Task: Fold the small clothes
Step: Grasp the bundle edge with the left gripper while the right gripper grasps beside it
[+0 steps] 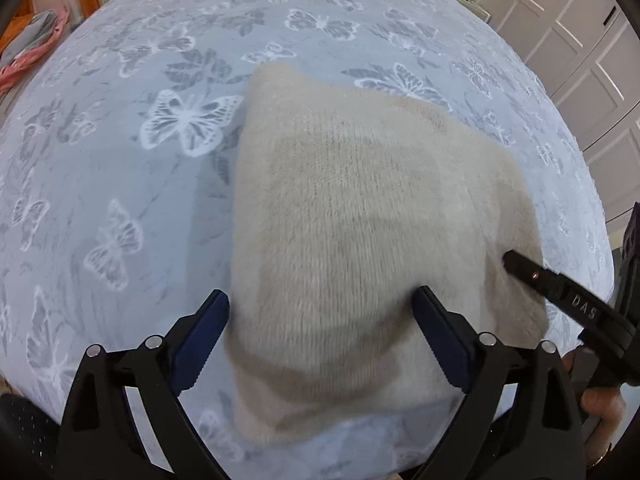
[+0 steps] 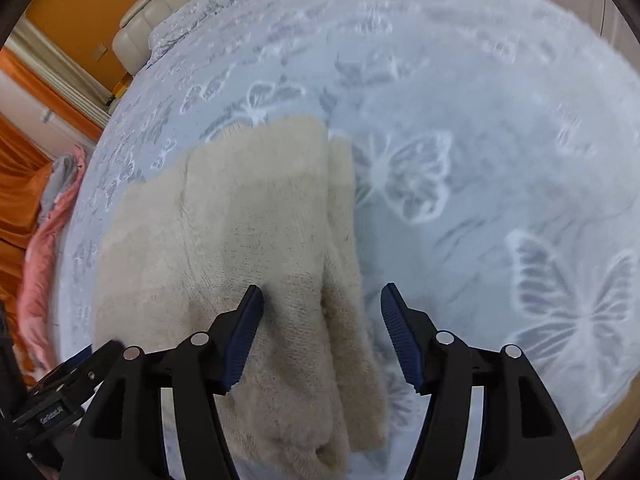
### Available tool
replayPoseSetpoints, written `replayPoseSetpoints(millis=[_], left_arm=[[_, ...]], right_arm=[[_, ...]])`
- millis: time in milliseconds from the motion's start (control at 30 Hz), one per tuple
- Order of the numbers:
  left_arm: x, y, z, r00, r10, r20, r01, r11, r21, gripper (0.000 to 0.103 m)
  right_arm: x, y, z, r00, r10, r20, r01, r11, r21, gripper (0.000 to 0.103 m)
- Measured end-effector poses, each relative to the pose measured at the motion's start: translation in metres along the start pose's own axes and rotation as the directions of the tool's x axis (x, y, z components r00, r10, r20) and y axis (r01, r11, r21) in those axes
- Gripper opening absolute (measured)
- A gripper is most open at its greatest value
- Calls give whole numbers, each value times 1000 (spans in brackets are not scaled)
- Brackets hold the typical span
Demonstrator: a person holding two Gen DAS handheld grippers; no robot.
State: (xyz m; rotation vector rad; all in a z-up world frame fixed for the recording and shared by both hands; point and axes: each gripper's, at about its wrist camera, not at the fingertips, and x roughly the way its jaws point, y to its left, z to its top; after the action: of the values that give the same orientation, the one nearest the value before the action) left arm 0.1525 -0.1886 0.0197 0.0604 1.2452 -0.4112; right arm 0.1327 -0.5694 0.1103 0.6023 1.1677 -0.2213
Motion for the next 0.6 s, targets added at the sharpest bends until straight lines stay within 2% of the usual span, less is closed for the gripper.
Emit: replayPoseSetpoints(millis=[67,233,300,400,433,500,533,567,600], left_arm=[[14,0,4,1000,-14,-9,14,1000,-4,98],[35,6,8,997,-71,-7,71,997,-11,98],[41,9,7,995,-98,-9,98,995,-15,98],[42,10,8,993,-112,-24,112,993,-26,98],[40,7,9,994,-104,-30,103,995,-17,98],[33,2,9,995,-92,-34,92,996,-2,88],[27,-3,10,996,-81,-32,81,996,19,79],[20,-7,10,997,-71,-32,72,997,41,69],[15,-9,9,998,-63,-31,65,996,58,64]], right_arm=[[11,-3,-1,1000,24,-14,-24,1000,9,67],[27,-16,2,992,124,-33,-121,990,69,79],[31,-19,4,986,162,-26,-159,984,81,80],[34,-14,5,985,169,-21,-167,984,56,81],[35,-12,7,986,167,-24,-166,985,47,76],[36,-6,8,981,193,-34,-192,981,37,60],[35,-3,8,978,204,-36,-203,978,41,48],[31,1,8,979,204,-29,-203,979,30,42],[28,3,8,979,201,-24,-201,979,23,37]])
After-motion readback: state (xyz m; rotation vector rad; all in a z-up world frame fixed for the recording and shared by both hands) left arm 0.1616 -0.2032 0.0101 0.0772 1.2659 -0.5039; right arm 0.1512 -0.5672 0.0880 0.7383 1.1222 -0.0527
